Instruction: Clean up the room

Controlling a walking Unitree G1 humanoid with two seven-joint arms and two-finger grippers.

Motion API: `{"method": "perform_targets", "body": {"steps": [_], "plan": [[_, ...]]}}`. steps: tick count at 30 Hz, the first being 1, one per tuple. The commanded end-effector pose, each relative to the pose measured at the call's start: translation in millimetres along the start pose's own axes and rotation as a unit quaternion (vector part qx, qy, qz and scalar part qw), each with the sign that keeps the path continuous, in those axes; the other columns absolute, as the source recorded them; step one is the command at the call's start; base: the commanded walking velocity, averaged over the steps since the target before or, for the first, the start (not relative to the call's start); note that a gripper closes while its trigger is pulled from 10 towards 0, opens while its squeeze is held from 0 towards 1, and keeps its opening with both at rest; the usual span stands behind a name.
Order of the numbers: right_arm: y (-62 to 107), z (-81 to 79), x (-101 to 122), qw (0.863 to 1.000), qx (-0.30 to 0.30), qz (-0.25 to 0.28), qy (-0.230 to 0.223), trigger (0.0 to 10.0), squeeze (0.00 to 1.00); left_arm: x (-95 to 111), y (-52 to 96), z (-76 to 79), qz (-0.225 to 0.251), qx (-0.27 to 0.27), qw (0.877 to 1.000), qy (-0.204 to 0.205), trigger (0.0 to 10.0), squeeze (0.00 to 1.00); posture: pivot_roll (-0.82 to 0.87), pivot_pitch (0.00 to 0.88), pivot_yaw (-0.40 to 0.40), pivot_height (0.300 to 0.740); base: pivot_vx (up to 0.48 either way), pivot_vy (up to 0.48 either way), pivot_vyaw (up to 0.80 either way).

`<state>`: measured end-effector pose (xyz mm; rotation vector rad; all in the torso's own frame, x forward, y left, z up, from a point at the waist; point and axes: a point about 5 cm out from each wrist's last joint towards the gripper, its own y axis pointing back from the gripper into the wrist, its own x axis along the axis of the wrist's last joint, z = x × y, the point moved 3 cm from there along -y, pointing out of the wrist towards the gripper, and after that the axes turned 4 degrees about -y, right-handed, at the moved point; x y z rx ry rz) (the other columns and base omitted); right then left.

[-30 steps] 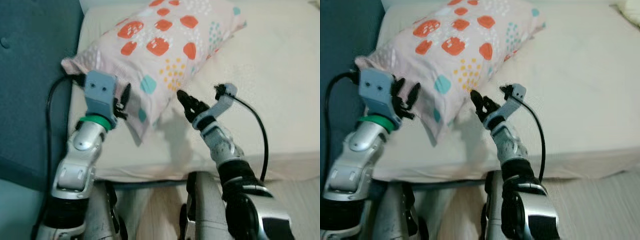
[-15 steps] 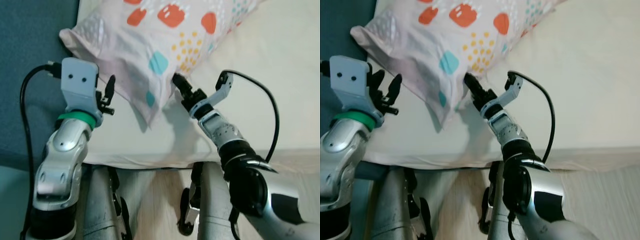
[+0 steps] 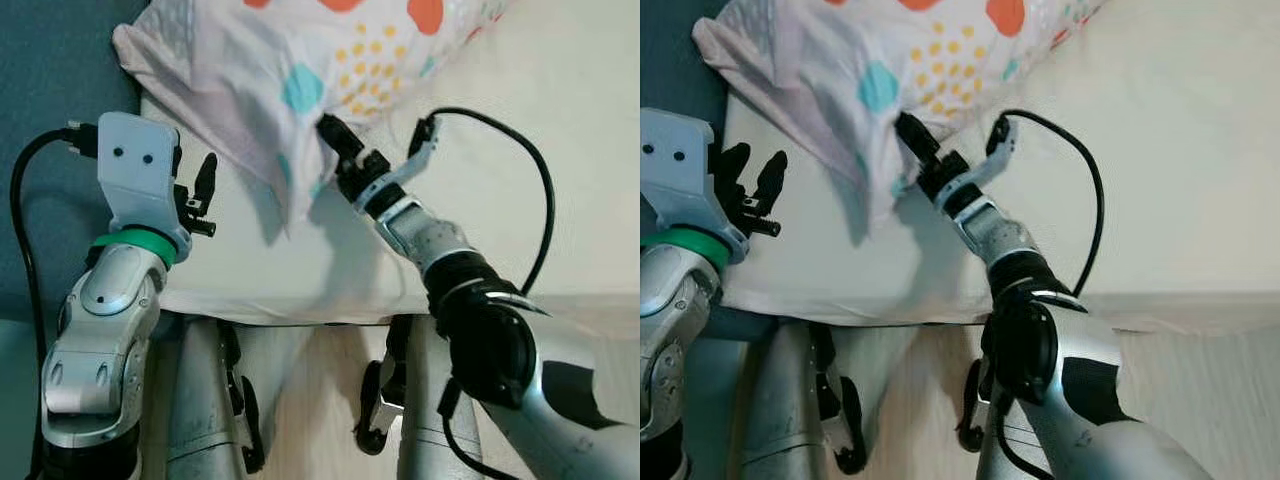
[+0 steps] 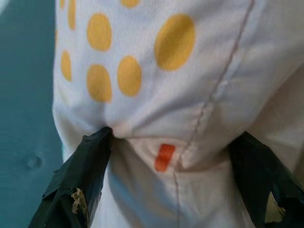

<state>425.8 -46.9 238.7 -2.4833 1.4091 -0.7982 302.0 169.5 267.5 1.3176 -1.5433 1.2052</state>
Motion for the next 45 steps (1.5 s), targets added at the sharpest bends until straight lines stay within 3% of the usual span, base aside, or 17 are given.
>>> {"method": "perform_targets", "body": {"steps": [1,2,3,4,5,6,15,26,29,31,33,34,35,37,40,44,45], "plan": [[1.8,3.3,-4.6,1.000,-0.001,0.004,-0.025,10.0,0.00,-0.2,4.4,-3.9,-0.004,0.005,1.000,-0.003,10.0,0.00,0.29,0.458,0.037,0.545,0.000,0.000,0.00],[1.3,2.3,-3.8,1.000,0.002,0.005,-0.027,10.0,0.00,0.9,4.0,-4.2,-0.005,0.005,1.000,-0.003,10.0,0.00,0.29,0.458,0.037,0.545,0.000,0.000,0.00],[1.6,2.1,-2.2,1.000,0.003,0.007,-0.028,5.6,0.00,1.6,3.6,-4.1,-0.006,0.004,1.000,-0.002,10.0,0.00,0.29,0.456,0.039,0.545,0.000,0.000,0.00],[1.6,2.1,-2.2,1.000,0.003,0.007,-0.028,5.6,0.00,1.6,3.6,-4.1,-0.006,0.004,1.000,-0.002,10.0,0.00,0.29,0.456,0.039,0.545,0.000,0.000,0.00],[2.3,2.6,0.4,1.000,0.001,0.012,-0.029,1.3,0.00,1.9,3.2,-4.0,-0.006,0.004,1.000,-0.002,10.0,0.00,0.28,0.450,0.041,0.545,0.000,0.000,0.00],[3.9,4.5,4.7,0.999,-0.006,0.021,-0.029,0.0,0.00,1.9,3.1,-3.6,-0.007,0.003,1.000,0.000,10.0,0.00,0.28,0.450,0.041,0.545,0.000,0.000,0.00],[12.9,16.6,25.3,0.996,-0.057,0.070,-0.026,0.0,0.00,0.8,1.5,-1.5,-0.013,-0.001,1.000,0.005,10.0,0.00,0.26,0.438,0.048,0.545,0.000,0.000,0.00],[15.8,23.6,34.6,0.990,-0.109,0.084,0.008,0.0,0.00,0.1,-0.9,-2.1,-0.016,0.001,1.000,0.009,10.0,0.00,0.25,0.436,0.048,0.545,0.000,0.000,0.00],[14.1,22.1,38.5,0.989,-0.121,0.083,0.032,0.0,0.00,-0.8,-2.3,-1.6,-0.016,0.002,1.000,0.011,10.0,0.00,0.23,0.424,0.044,0.545,0.000,0.000,0.00],[6.9,10.6,39.6,0.990,-0.096,0.057,0.090,0.0,0.00,0.3,-5.9,0.5,-0.010,0.001,1.000,0.017,10.0,0.00,0.20,0.401,0.036,0.545,0.000,0.000,0.00],[4.2,6.0,38.3,0.989,-0.082,0.042,0.115,0.0,0.00,0.3,-7.7,1.7,-0.008,0.001,1.000,0.020,10.0,0.00,0.19,0.394,0.034,0.545,0.000,0.000,0.00],[1.5,0.9,35.0,0.986,-0.064,0.016,0.155,0.0,0.00,1.2,-10.5,3.7,-0.002,-0.002,1.000,0.024,10.0,0.00,0.16,0.377,0.030,0.545,0.000,0.000,0.00],[1.5,0.9,35.0,0.986,-0.064,0.016,0.155,0.0,0.00,1.2,-10.5,3.7,-0.002,-0.002,1.000,0.024,10.0,0.00,0.16,0.377,0.030,0.545,0.000,0.000,0.00],[0.5,-9.3,33.0,0.977,-0.018,-0.016,0.210,0.0,0.00,9.4,-18.0,6.8,0.022,-0.012,0.999,0.038,10.0,0.00,0.13,0.353,0.025,0.545,0.000,0.000,0.00],[2.5,-12.2,34.3,0.974,-0.001,-0.022,0.224,0.0,0.00,13.5,-21.7,7.3,0.032,-0.015,0.998,0.045,10.0,0.00,0.11,0.341,0.025,0.545,0.000,0.000,0.00],[17.4,-14.8,46.5,0.972,0.012,-0.004,0.234,0.0,0.00,22.3,-31.4,6.3,0.055,-0.021,0.997,0.056,10.0,0.00,0.05,0.310,0.030,0.545,0.000,0.000,0.00],[37.0,-14.4,56.6,0.970,0.002,0.018,0.241,0.0,0.00,28.7,-38.6,4.0,0.070,-0.025,0.996,0.058,10.0,0.00,0.00,0.286,0.039,0.545,0.000,0.000,0.00]]}}
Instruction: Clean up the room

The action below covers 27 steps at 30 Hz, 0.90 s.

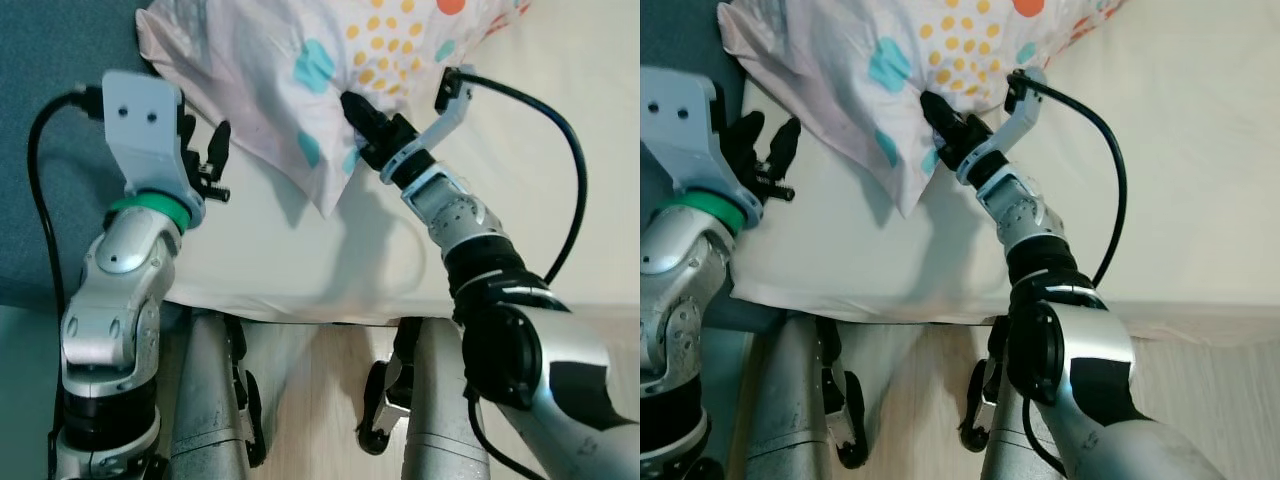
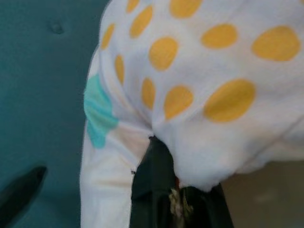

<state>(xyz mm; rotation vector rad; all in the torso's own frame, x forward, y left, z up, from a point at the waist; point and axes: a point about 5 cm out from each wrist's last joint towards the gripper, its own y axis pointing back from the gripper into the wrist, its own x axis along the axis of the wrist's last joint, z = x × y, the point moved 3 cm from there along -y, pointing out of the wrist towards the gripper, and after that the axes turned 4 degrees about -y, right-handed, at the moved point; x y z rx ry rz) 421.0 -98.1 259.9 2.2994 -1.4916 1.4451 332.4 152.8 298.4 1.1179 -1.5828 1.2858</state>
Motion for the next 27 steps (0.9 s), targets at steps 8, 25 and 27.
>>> {"method": "perform_targets", "body": {"steps": [8,25,27], "plan": [[71.7,-1.3,26.8,0.995,-0.063,0.058,0.046,0.0,0.00,13.2,-22.0,-8.7,0.040,-0.018,0.999,0.000,10.0,0.00,-0.07,0.248,0.064,0.545,0.000,0.000,0.00],[191.8,-33.1,113.5,0.934,-0.208,0.225,0.182,0.0,0.00,10.2,-47.3,2.6,0.062,-0.053,0.997,0.000,10.0,0.00,-0.17,0.196,0.109,0.545,0.000,0.000,0.00],[183.2,-20.4,81.7,0.952,-0.208,0.188,0.121,10.0,0.00,7.8,-49.1,5.9,0.063,-0.056,0.996,0.002,10.0,0.00,-0.16,0.200,0.111,0.545,0.000,0.000,0.00]]}}
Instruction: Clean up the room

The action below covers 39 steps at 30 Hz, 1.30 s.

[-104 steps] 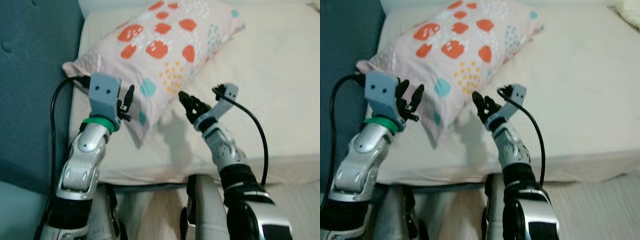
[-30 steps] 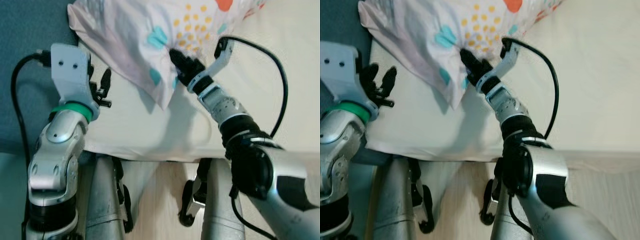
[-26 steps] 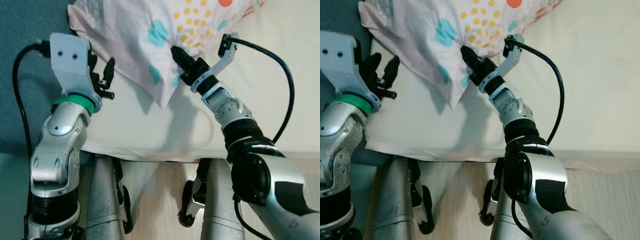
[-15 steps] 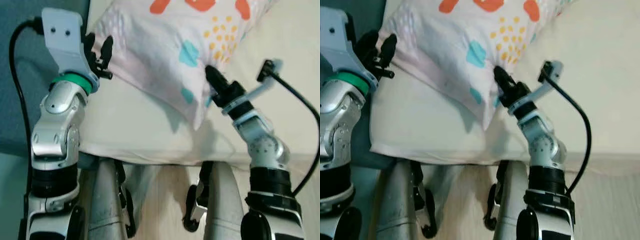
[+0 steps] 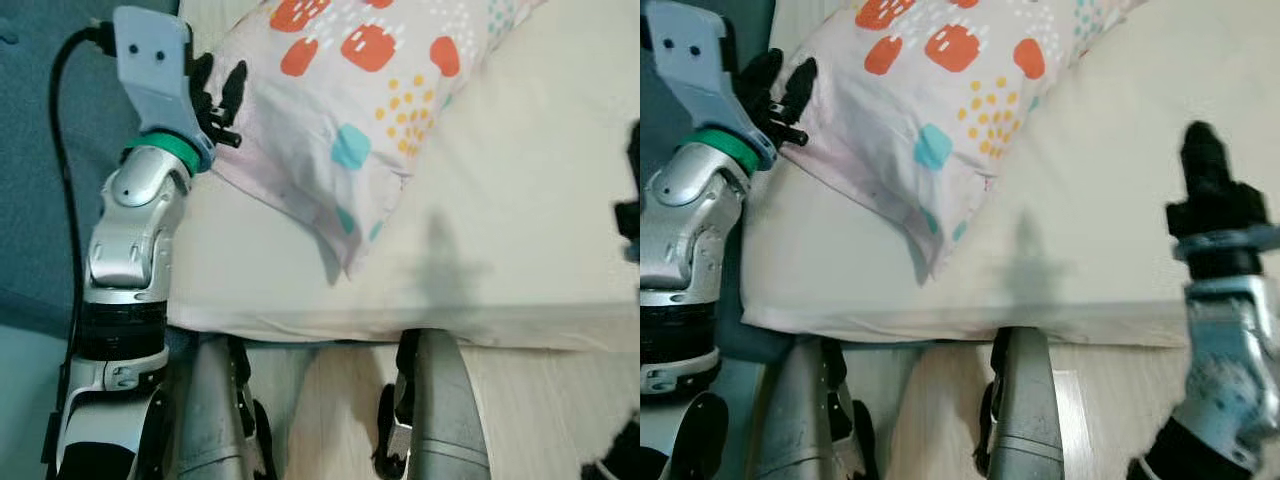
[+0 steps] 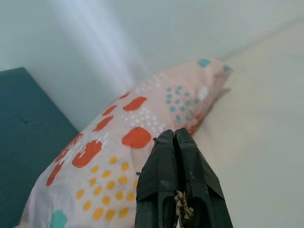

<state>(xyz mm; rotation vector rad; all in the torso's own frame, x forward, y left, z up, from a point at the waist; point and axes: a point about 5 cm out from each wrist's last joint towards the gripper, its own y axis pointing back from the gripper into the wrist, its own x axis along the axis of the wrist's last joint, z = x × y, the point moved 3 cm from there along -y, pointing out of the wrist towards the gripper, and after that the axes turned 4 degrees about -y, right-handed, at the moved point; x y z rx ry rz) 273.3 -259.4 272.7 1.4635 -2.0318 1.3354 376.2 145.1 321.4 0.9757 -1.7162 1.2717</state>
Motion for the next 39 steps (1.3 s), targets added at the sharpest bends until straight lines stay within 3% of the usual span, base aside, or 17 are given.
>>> {"method": "perform_targets", "body": {"steps": [1,2,3,5,6,8,9,10,11,13,16,22,27,32,39], "plan": [[3.8,-1.0,-26.2,0.998,-0.002,-0.042,-0.036,10.0,0.00,-2.1,-0.2,4.3,0.003,-0.008,1.000,0.002,10.0,0.00,-0.16,0.200,0.111,0.545,0.000,0.000,0.00],[4.2,-1.7,-37.6,0.997,-0.003,-0.056,-0.049,10.0,0.00,-2.9,-0.2,5.1,0.002,-0.008,1.000,0.003,10.0,0.00,-0.16,0.200,0.111,0.545,0.000,0.000,0.00],[2.7,-1.5,-57.3,0.993,-0.006,-0.076,-0.090,10.0,0.00,-3.7,0.8,6.8,0.001,-0.009,1.000,0.004,10.0,0.00,-0.14,0.207,0.111,0.545,0.000,0.000,0.00],[2.3,-3.3,-74.1,0.986,-0.013,-0.095,-0.133,10.0,0.00,-4.9,1.3,8.4,0.002,-0.011,1.000,0.005,10.0,0.00,-0.14,0.207,0.111,0.545,0.000,0.000,0.00],[-2.4,-3.4,-99.5,0.976,-0.015,-0.123,-0.182,10.0,0.00,-7.1,4.1,9.1,-0.002,-0.009,1.000,0.003,10.0,0.00,-0.09,0.213,0.106,0.545,0.000,0.000,0.00],[-2.4,-3.4,-99.5,0.976,-0.015,-0.123,-0.182,10.0,0.00,-7.1,4.1,9.1,-0.002,-0.009,1.000,0.003,10.0,0.00,-0.09,0.213,0.106,0.545,0.000,0.000,0.00],[-8.0,-2.6,-125.4,0.962,-0.024,-0.150,-0.228,10.0,0.80,-9.9,7.2,8.5,-0.007,-0.005,1.000,0.002,10.0,0.00,-0.08,0.215,0.103,0.545,0.000,0.000,0.00],[-13.0,-4.5,-151.2,0.945,-0.028,-0.177,-0.274,10.0,1.00,-12.2,10.9,7.5,-0.012,-0.001,1.000,0.000,10.0,0.00,-0.05,0.220,0.096,0.545,0.000,0.000,0.00],[-13.0,-4.5,-151.2,0.945,-0.028,-0.177,-0.274,10.0,1.00,-12.2,10.9,7.5,-0.012,-0.001,1.000,0.000,10.0,0.00,-0.05,0.220,0.096,0.545,0.000,0.000,0.00],[-18.5,-6.9,-184.0,0.919,-0.041,-0.210,-0.330,10.0,1.00,-15.2,16.3,5.1,-0.018,0.007,1.000,-0.004,10.0,0.00,-0.02,0.225,0.089,0.545,0.000,0.000,0.00],[-20.2,-6.5,-196.5,0.909,-0.052,-0.223,-0.349,10.0,1.00,-16.3,18.3,3.9,-0.021,0.011,1.000,-0.006,10.0,0.00,-0.02,0.225,0.089,0.545,0.000,0.000,0.00],[-23.6,-9.6,-210.5,0.903,-0.050,-0.240,-0.353,10.0,1.00,-16.2,19.8,2.2,-0.022,0.017,1.000,-0.007,10.0,0.00,0.01,0.239,0.080,0.545,0.000,0.000,0.00],[-33.9,-37.3,-221.5,0.887,0.023,-0.257,-0.382,10.0,1.00,-14.7,23.2,0.8,-0.025,0.025,0.999,-0.011,10.0,0.00,0.05,0.268,0.075,0.545,0.000,0.000,0.00],[-38.6,-50.4,-232.6,0.878,0.054,-0.276,-0.388,10.0,1.00,-14.0,27.1,-1.5,-0.030,0.030,0.999,-0.015,10.0,0.00,0.07,0.290,0.072,0.545,0.000,0.000,0.00],[-34.7,-48.9,-248.9,0.872,0.033,-0.310,-0.378,10.0,1.00,-12.3,29.6,-2.6,-0.034,0.032,0.999,-0.017,10.0,0.00,0.09,0.310,0.078,0.545,0.000,0.000,0.00]]}}
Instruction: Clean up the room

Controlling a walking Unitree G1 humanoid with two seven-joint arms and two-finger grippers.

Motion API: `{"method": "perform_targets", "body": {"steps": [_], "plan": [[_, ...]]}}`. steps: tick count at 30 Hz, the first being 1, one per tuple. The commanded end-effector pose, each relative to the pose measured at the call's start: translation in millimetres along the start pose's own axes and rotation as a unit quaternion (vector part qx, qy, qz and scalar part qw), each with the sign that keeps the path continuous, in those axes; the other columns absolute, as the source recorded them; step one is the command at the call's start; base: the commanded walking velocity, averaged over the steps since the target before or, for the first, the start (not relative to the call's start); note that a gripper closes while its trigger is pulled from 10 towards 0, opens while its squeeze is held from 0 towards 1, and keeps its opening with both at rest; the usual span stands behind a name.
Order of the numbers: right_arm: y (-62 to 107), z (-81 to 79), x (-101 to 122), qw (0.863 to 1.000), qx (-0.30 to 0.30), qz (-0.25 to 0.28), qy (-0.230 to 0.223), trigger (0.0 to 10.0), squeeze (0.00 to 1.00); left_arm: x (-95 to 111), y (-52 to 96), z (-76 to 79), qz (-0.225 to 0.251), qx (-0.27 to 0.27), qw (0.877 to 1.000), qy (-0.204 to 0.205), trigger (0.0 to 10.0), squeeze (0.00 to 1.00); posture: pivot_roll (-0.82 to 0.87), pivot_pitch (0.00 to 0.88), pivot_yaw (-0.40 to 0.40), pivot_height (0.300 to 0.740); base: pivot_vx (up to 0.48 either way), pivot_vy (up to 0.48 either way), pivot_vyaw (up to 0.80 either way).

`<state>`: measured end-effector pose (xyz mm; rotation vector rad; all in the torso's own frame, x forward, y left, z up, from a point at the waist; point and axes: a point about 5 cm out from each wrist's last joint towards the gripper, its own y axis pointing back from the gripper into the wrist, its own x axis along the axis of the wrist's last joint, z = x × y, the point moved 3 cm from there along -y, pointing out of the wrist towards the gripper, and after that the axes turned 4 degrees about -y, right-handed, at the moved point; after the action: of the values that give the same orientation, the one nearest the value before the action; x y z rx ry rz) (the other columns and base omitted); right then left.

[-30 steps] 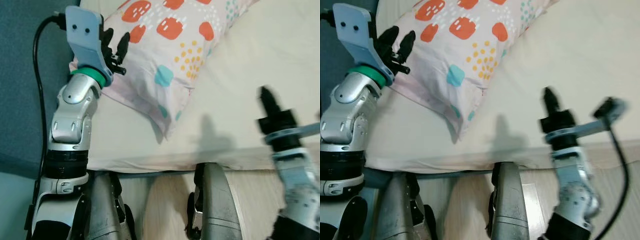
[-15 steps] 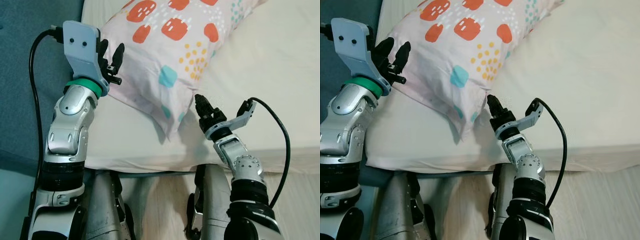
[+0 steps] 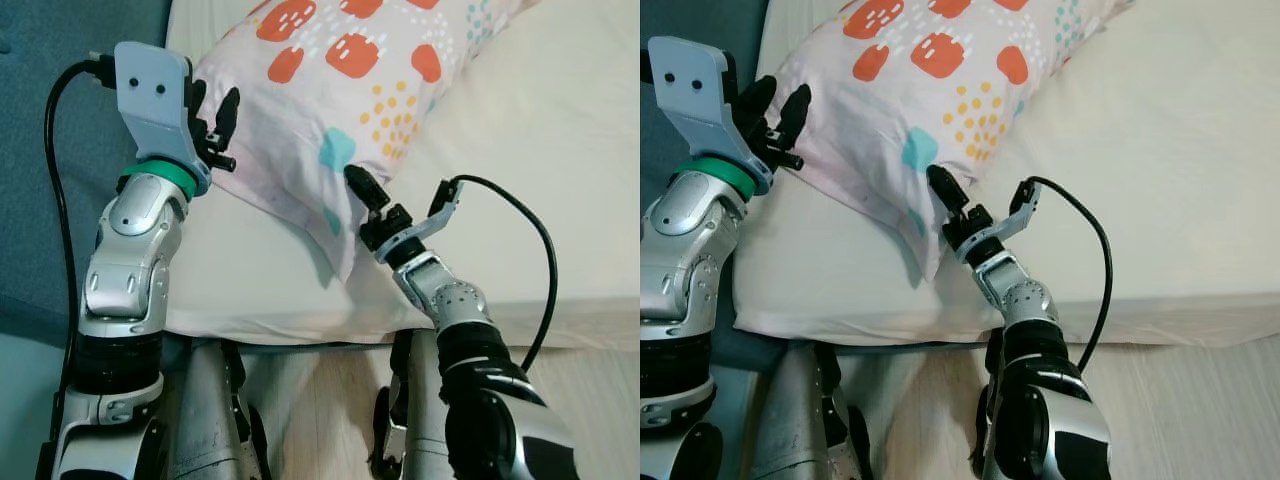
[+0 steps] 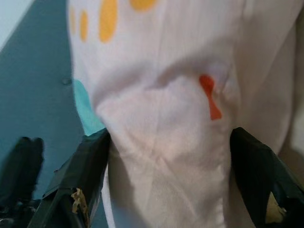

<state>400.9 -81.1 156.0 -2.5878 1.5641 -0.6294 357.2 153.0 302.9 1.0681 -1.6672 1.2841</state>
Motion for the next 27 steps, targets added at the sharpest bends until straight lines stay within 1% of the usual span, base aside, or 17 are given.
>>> {"method": "perform_targets", "body": {"steps": [1,2,3,4,5,6,7,9,10,12,13,15,18,19,21,22,27], "plan": [[2.6,9.2,-8.3,1.000,-0.022,-0.011,-0.004,10.0,1.00,-2.5,3.7,-1.5,-0.006,0.004,1.000,-0.006,10.0,0.00,0.09,0.310,0.078,0.545,0.000,0.000,0.00],[2.6,9.2,-8.3,1.000,-0.022,-0.011,-0.004,10.0,1.00,-2.5,3.7,-1.5,-0.006,0.004,1.000,-0.006,10.0,0.00,0.09,0.310,0.078,0.545,0.000,0.000,0.00],[0.7,12.6,-5.8,0.999,-0.042,-0.004,-0.002,10.0,0.00,-2.3,4.2,-1.4,-0.007,0.003,1.000,-0.006,10.0,0.00,0.10,0.319,0.082,0.545,0.000,0.000,0.00],[-6.5,9.4,3.0,0.998,-0.058,0.015,0.002,10.0,0.00,-2.0,5.0,-1.4,-0.010,0.003,1.000,-0.007,10.0,0.00,0.12,0.325,0.090,0.545,0.000,0.000,0.00],[-6.5,9.4,3.0,0.998,-0.058,0.015,0.002,10.0,0.00,-2.0,5.0,-1.4,-0.010,0.003,1.000,-0.007,10.0,0.00,0.12,0.325,0.090,0.545,0.000,0.000,0.00],[-15.3,1.7,14.3,0.997,-0.067,0.035,0.007,10.0,0.00,-1.6,5.8,-1.4,-0.011,0.003,1.000,-0.009,10.0,0.00,0.13,0.327,0.093,0.545,0.000,0.000,0.00],[-15.3,1.7,14.3,0.997,-0.067,0.035,0.007,10.0,0.00,-1.6,5.8,-1.4,-0.011,0.003,1.000,-0.009,10.0,0.00,0.13,0.327,0.093,0.545,0.000,0.000,0.00],[-31.1,-19.6,35.5,0.996,-0.065,0.062,0.023,10.0,0.00,-1.0,7.2,-2.3,-0.015,0.005,1.000,-0.011,10.0,0.00,0.13,0.327,0.093,0.545,0.000,0.000,0.00],[-31.1,-19.6,35.5,0.996,-0.065,0.062,0.023,10.0,0.00,-1.0,7.2,-2.3,-0.015,0.005,1.000,-0.011,10.0,0.00,0.13,0.327,0.093,0.545,0.000,0.000,0.00],[-38.5,-35.1,49.3,0.995,-0.053,0.071,0.042,10.0,0.00,-0.5,8.4,-3.7,-0.016,0.009,1.000,-0.011,10.0,0.00,0.14,0.328,0.090,0.545,0.000,0.000,0.00],[-38.5,-35.1,49.3,0.995,-0.053,0.071,0.042,10.0,0.00,-0.5,8.4,-3.7,-0.016,0.009,1.000,-0.011,10.0,0.00,0.14,0.328,0.090,0.545,0.000,0.000,0.00],[-40.3,-44.4,65.6,0.993,-0.054,0.084,0.059,10.0,0.00,-0.6,10.0,-5.4,-0.018,0.013,1.000,-0.011,10.0,0.00,0.14,0.330,0.085,0.545,0.000,0.000,0.00],[-39.9,-45.7,70.5,0.992,-0.059,0.089,0.064,10.0,0.00,-0.8,10.5,-5.9,-0.019,0.014,1.000,-0.011,10.0,0.00,0.13,0.330,0.085,0.545,0.000,0.000,0.00],[-37.6,-43.1,74.7,0.991,-0.069,0.096,0.066,3.2,0.00,-1.0,10.5,-5.4,-0.020,0.014,1.000,-0.010,10.0,0.00,0.13,0.330,0.086,0.545,0.000,0.000,0.00],[-37.6,-43.1,74.7,0.991,-0.069,0.096,0.066,3.2,0.00,-1.0,10.5,-5.4,-0.020,0.014,1.000,-0.010,10.0,0.00,0.13,0.330,0.086,0.545,0.000,0.000,0.00],[-36.0,-41.0,76.8,0.990,-0.076,0.100,0.067,0.0,0.00,-1.0,10.4,-4.9,-0.020,0.014,1.000,-0.009,10.0,0.00,0.13,0.330,0.086,0.545,0.000,0.000,0.00],[-31.4,-33.6,78.3,0.988,-0.090,0.106,0.069,0.0,0.00,0.0,8.4,-2.9,-0.021,0.012,1.000,-0.007,10.0,0.00,0.13,0.329,0.101,0.545,0.000,0.000,0.00]]}}
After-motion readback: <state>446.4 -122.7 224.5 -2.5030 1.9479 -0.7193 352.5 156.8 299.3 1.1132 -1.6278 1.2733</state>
